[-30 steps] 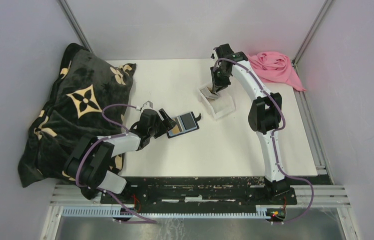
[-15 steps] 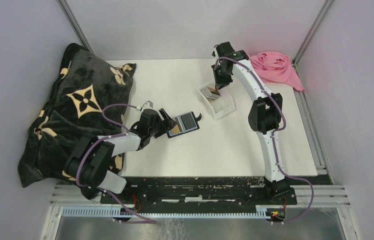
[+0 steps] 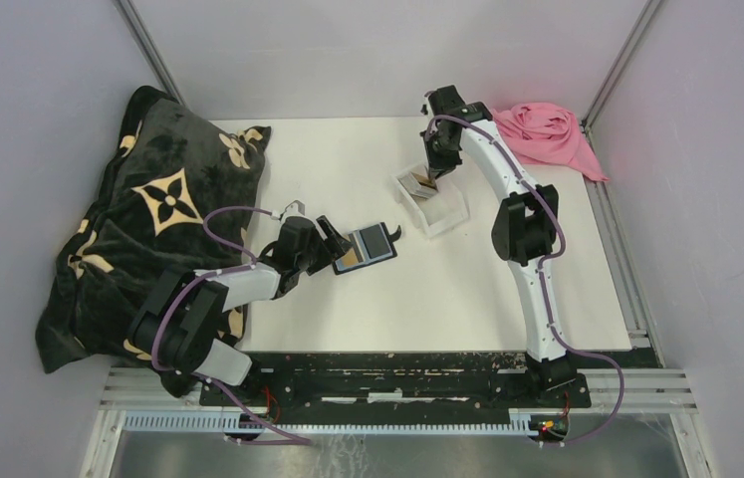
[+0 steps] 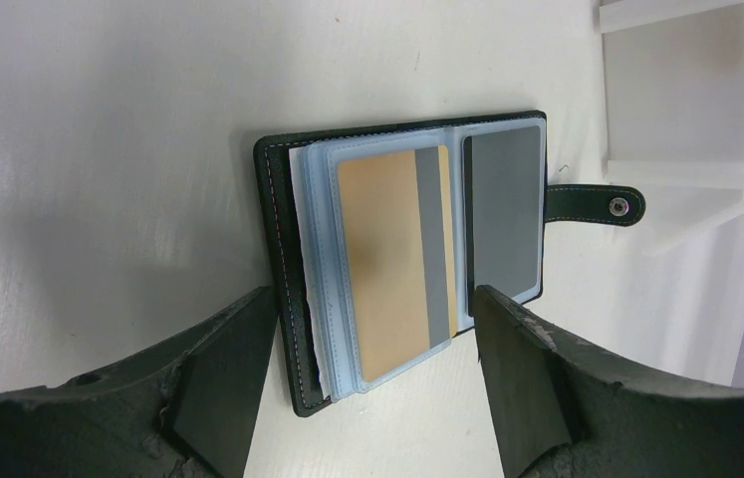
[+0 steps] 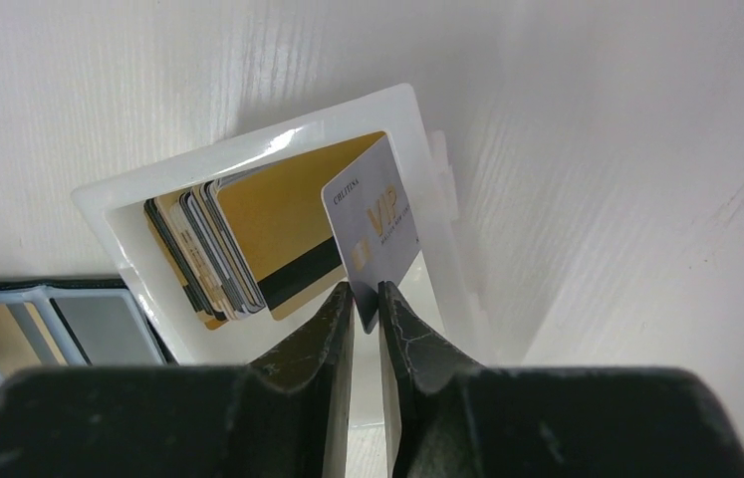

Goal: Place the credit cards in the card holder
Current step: Pick up the credit card from the storage box.

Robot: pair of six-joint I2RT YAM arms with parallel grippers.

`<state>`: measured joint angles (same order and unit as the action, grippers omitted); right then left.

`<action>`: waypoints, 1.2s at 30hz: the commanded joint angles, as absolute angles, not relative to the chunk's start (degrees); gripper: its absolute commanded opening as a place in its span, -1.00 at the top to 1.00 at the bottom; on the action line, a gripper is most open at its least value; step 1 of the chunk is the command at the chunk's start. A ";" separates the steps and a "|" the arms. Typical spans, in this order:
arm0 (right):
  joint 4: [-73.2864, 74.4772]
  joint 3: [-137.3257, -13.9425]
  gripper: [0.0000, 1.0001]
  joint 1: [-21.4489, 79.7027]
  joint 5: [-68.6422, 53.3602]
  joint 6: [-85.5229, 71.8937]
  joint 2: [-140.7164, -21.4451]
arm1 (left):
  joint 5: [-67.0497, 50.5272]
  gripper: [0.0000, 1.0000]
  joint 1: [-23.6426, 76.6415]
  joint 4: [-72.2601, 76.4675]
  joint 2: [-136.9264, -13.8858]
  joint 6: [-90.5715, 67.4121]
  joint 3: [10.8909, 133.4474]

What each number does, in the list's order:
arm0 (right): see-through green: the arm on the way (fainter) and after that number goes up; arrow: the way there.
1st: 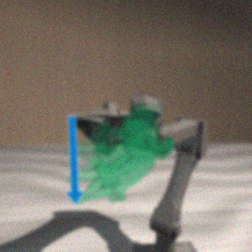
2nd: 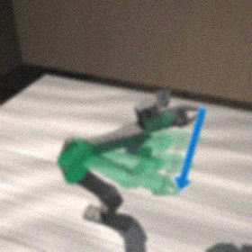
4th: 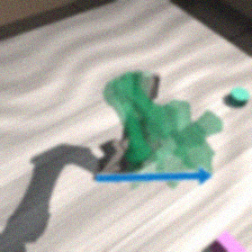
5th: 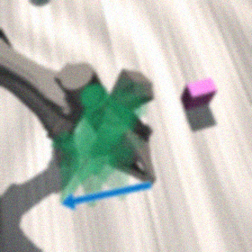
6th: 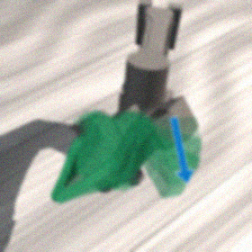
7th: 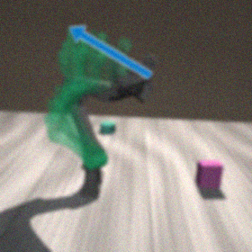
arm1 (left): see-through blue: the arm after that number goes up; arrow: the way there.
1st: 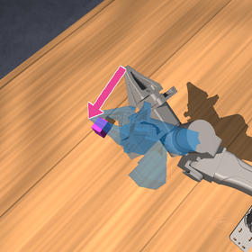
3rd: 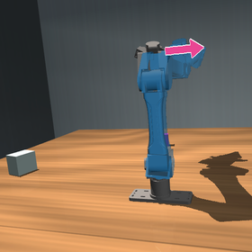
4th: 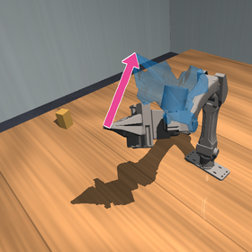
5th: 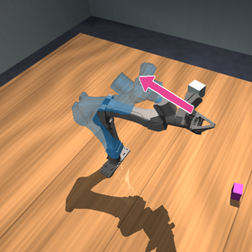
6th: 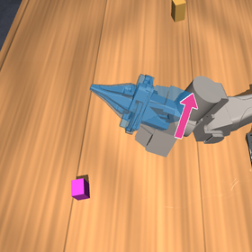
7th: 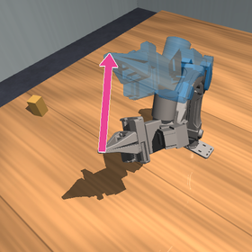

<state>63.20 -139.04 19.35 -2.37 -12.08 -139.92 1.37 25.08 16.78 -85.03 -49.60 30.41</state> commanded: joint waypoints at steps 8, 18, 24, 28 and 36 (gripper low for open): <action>60.94 -141.17 0.83 18.96 0.15 -10.99 -142.73 | 2.46 -0.60 24.83 11.72 -86.05 -48.98 31.03; 56.77 -136.94 0.98 19.29 3.87 -10.65 -138.27 | 3.66 -0.60 24.82 10.42 -83.71 -48.67 30.94; 55.06 -133.34 0.98 20.14 9.24 -9.31 -132.88 | 4.56 -0.60 24.88 10.28 -81.35 -49.03 30.29; 54.11 -130.63 0.98 20.78 11.40 -8.75 -128.87 | 5.25 -0.60 24.84 10.28 -78.80 -48.89 30.07; 51.32 -123.51 0.98 22.28 12.19 -7.92 -119.68 | 6.20 -0.60 24.93 10.94 -73.97 -47.38 30.53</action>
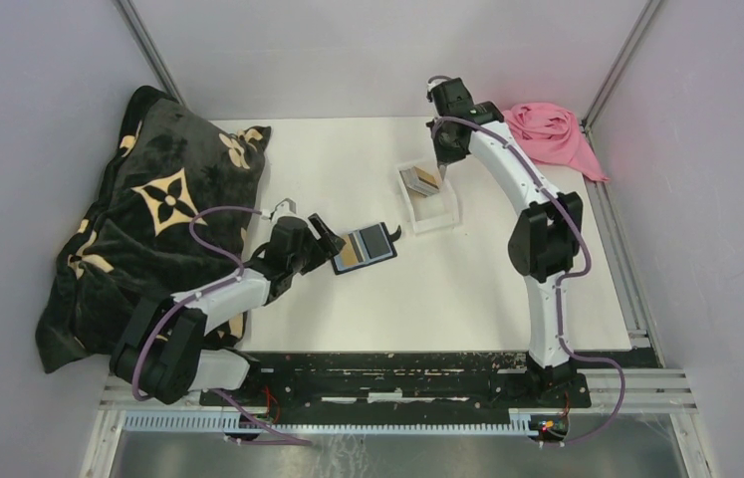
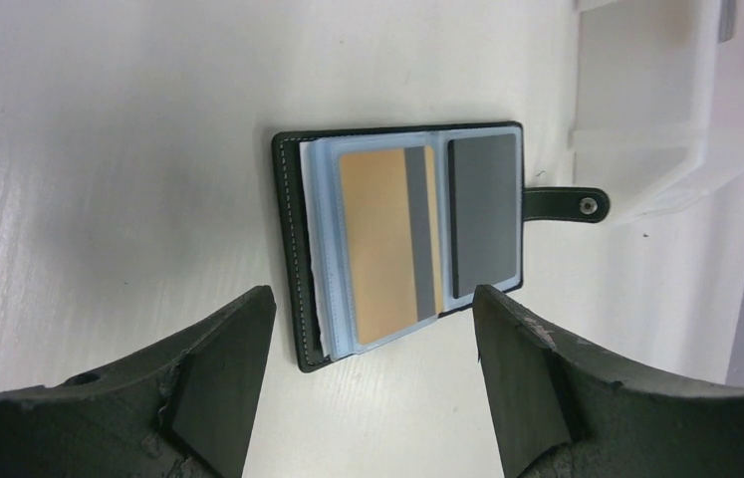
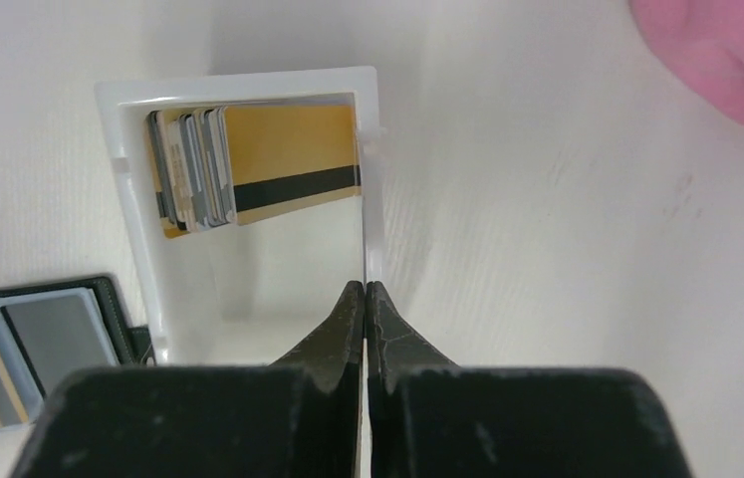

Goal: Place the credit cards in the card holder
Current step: Pick up the credit card from the storage box.

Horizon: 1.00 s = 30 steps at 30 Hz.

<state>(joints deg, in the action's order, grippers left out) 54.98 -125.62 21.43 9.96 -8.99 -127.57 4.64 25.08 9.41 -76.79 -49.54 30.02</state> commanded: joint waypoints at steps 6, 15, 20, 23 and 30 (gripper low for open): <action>52.03 -118.39 0.98 22.69 8.43 -7.89 -113.32 | 4.53 -0.63 24.96 12.01 -69.96 -43.92 31.03; 55.17 -108.97 0.98 24.42 -12.82 -11.08 -102.45 | -9.29 -0.76 24.95 19.92 -65.23 -36.19 31.66; 54.08 -101.58 0.98 27.10 -23.08 -12.53 -96.85 | -19.02 -0.81 24.88 22.07 -66.73 -35.28 32.75; 53.53 -97.79 0.98 28.65 -28.30 -13.48 -94.73 | -24.05 -0.84 24.96 22.75 -67.26 -34.26 33.20; 49.17 -87.87 0.98 30.49 -38.79 -16.90 -90.75 | -31.40 -0.87 24.84 22.12 -66.77 -31.71 33.42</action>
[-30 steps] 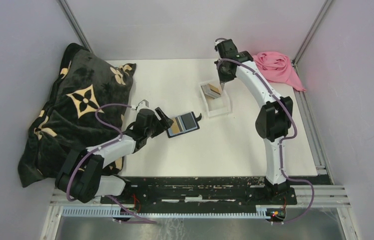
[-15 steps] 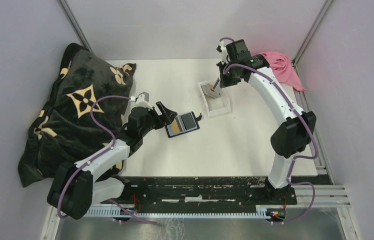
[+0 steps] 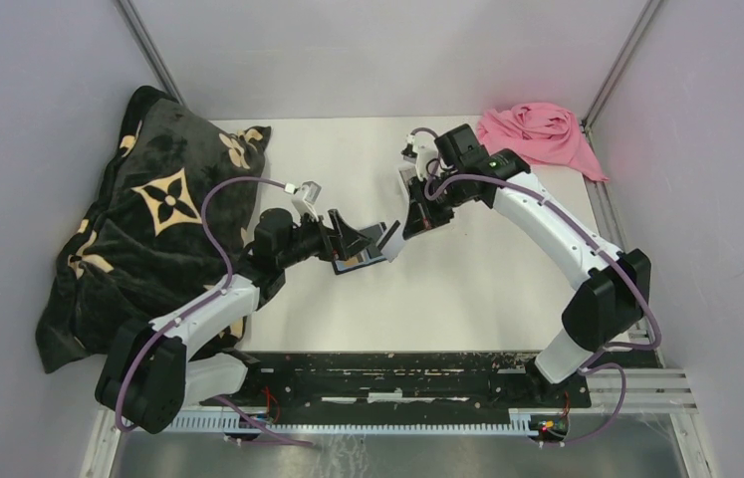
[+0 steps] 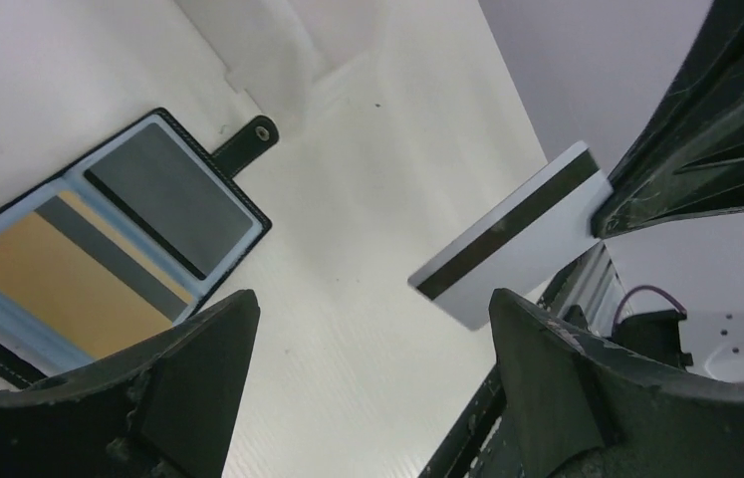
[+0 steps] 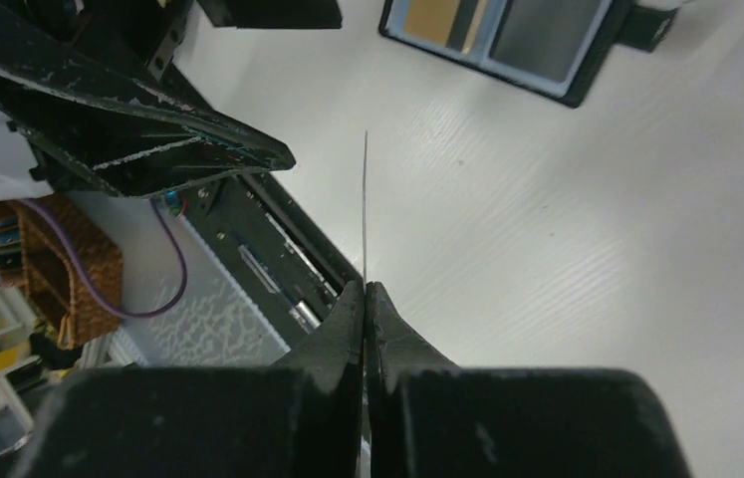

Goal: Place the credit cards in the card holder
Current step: Pick up the credit card from the storage box.

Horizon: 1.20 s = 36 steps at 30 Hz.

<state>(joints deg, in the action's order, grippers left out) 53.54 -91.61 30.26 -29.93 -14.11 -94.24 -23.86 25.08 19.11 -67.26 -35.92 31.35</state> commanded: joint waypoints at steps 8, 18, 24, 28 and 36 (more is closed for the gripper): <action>46.98 -84.11 0.98 30.95 -46.45 -17.65 -90.73 | -43.62 -0.75 24.65 23.62 -68.81 -32.24 33.40; 40.87 -81.30 0.98 30.98 -53.39 -21.34 -92.53 | -50.39 -0.56 23.45 27.77 -69.88 -36.38 32.32; 39.03 -80.12 0.98 30.92 -55.32 -22.11 -93.96 | -53.91 -0.15 21.83 32.50 -71.19 -39.94 31.13; 37.98 -80.15 0.98 30.99 -55.92 -22.58 -94.94 | -55.05 -0.02 21.38 35.33 -71.80 -42.07 29.93; 35.86 -79.98 0.98 30.88 -56.23 -23.58 -96.35 | -57.15 0.80 21.00 37.17 -72.85 -43.45 28.86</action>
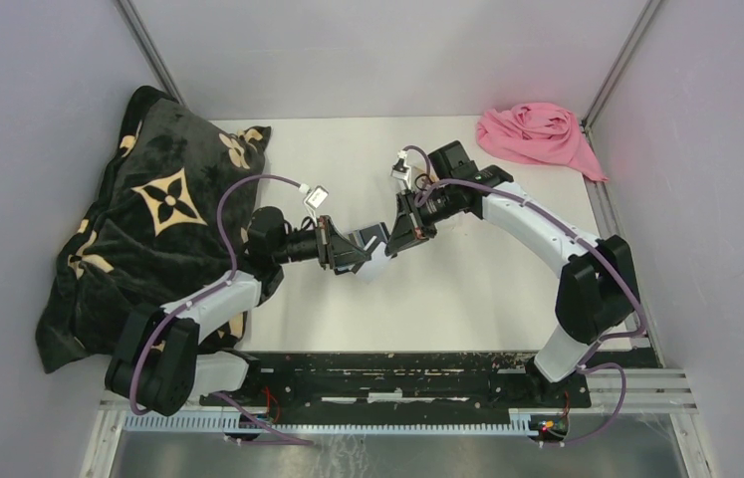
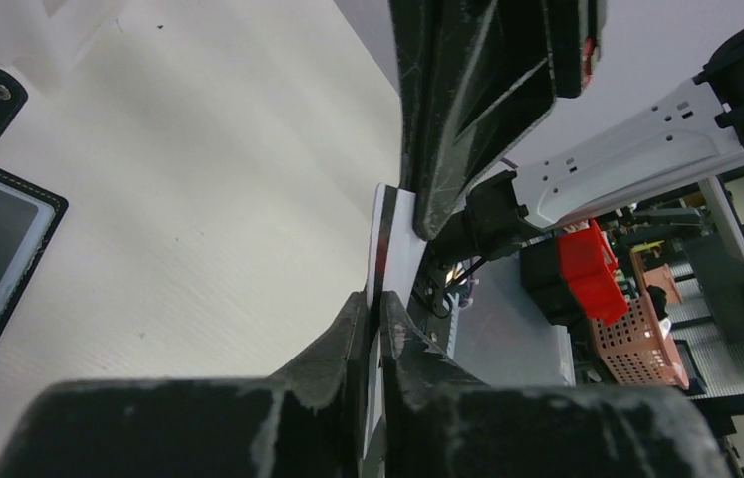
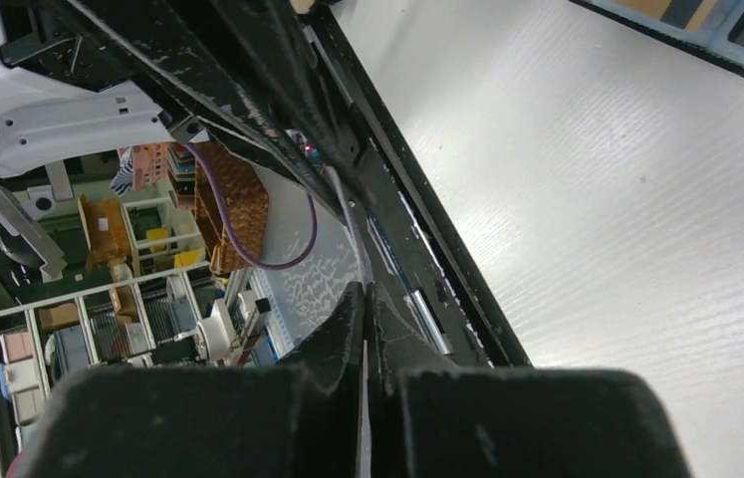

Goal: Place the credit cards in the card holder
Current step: Pick up the credit card from the storage box.

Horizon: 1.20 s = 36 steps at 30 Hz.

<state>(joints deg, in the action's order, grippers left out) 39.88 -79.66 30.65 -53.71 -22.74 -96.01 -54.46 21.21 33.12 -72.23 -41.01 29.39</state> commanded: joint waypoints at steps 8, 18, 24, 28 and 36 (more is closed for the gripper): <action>39.44 -82.80 0.45 30.26 -49.94 -21.38 -98.17 | -44.50 0.94 18.57 33.03 -67.27 -41.32 24.15; 37.02 -88.50 0.26 30.21 -32.67 -23.29 -102.74 | -10.35 0.94 18.54 21.87 -53.39 -48.25 16.78; 34.17 -89.92 0.37 30.89 -23.50 -24.25 -106.90 | 0.12 0.94 18.57 19.94 -49.98 -54.41 13.45; 34.15 -91.31 0.48 31.85 -18.96 -23.41 -110.20 | 2.25 0.94 18.68 22.86 -51.83 -56.28 12.07; 37.55 -95.09 0.62 33.17 -10.61 -20.96 -116.02 | 3.51 0.94 18.72 28.26 -58.03 -57.89 12.41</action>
